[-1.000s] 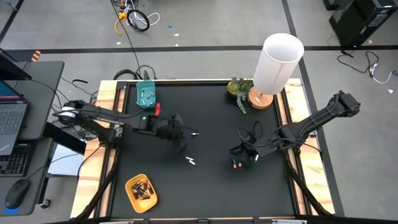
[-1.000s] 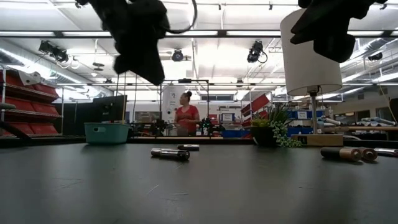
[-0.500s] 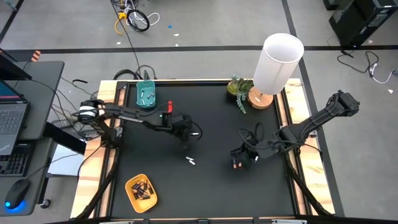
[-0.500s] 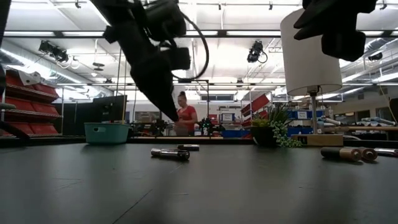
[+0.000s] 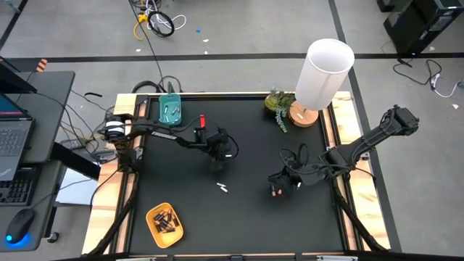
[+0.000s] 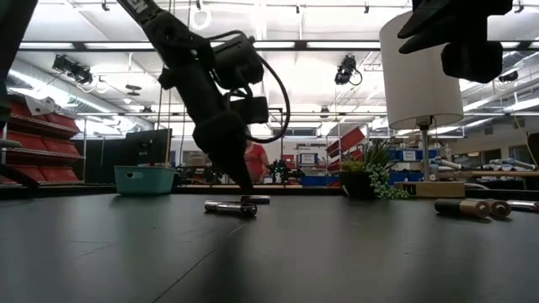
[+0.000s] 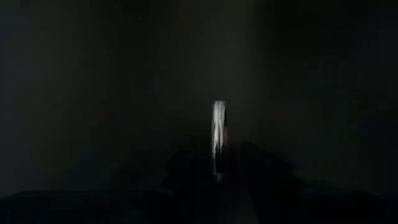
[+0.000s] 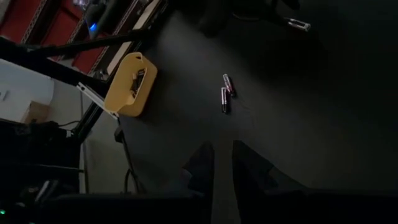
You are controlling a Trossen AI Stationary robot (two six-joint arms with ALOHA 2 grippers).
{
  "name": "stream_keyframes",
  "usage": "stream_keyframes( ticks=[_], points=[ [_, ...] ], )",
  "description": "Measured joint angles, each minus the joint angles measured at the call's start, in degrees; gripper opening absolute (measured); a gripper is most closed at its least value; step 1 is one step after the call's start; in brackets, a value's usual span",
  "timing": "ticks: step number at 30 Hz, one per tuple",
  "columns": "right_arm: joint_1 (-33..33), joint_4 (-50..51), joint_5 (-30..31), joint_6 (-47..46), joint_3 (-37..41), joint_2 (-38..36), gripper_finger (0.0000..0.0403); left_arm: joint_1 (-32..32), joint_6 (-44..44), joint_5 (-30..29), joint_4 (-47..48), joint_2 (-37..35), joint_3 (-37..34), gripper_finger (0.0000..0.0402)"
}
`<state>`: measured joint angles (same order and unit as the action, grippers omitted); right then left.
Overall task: Sort batteries
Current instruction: Put the silver battery into the blue bin
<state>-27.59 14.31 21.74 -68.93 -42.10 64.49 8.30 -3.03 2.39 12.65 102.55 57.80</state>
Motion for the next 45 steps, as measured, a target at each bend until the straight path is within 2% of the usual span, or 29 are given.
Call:
stream_keyframes(
  ticks=[4,8,10,13,20,25,31,33,39,42,45],
  points=[
    [0.0,-0.5,0.3,-0.5,0.0,0.0,0.0045,0.6,-1.3,3.7,-0.5,1.9,0.0,0.0135],
    [0.0,-1.1,0.3,-0.8,0.0,0.0,0.0045,0.6,-1.3,3.9,-0.6,3.4,0.2,0.0122],
    [0.0,-0.9,0.7,-1.4,0.0,0.0,0.0045,0.6,-1.3,3.4,-0.5,3.6,0.3,0.0095],
    [0.0,-0.9,1.0,-1.6,0.0,0.0,0.0045,0.7,-0.9,2.8,-0.3,3.6,0.4,0.0032],
    [0.0,-0.8,1.0,-1.5,0.0,0.0,0.0045,1.1,1.6,1.2,0.5,4.0,2.1,0.003],
    [0.0,-0.7,1.0,-0.6,0.0,0.0,0.0045,1.2,4.5,0.1,2.1,4.2,5.9,0.003],
    [0.0,-0.5,1.0,1.3,0.0,0.0,0.0045,1.8,4.5,0.5,6.8,0.7,12.8,0.003],
    [0.0,-0.4,1.1,2.3,0.0,0.0,0.0045,2.6,3.3,-1.0,9.5,-1.7,14.4,0.003],
    [1.8,-0.4,1.2,7.7,0.0,0.0,0.0045,9.0,3.2,-8.6,23.1,-10.4,15.1,0.003],
    [3.3,-0.4,1.2,10.7,0.0,0.0,0.0045,15.1,6.5,-9.0,30.6,-13.7,15.0,0.003],
    [5.0,-0.5,1.2,12.4,0.0,0.0,0.0045,21.4,8.7,-9.2,33.1,-17.0,13.1,0.003]
  ],
)
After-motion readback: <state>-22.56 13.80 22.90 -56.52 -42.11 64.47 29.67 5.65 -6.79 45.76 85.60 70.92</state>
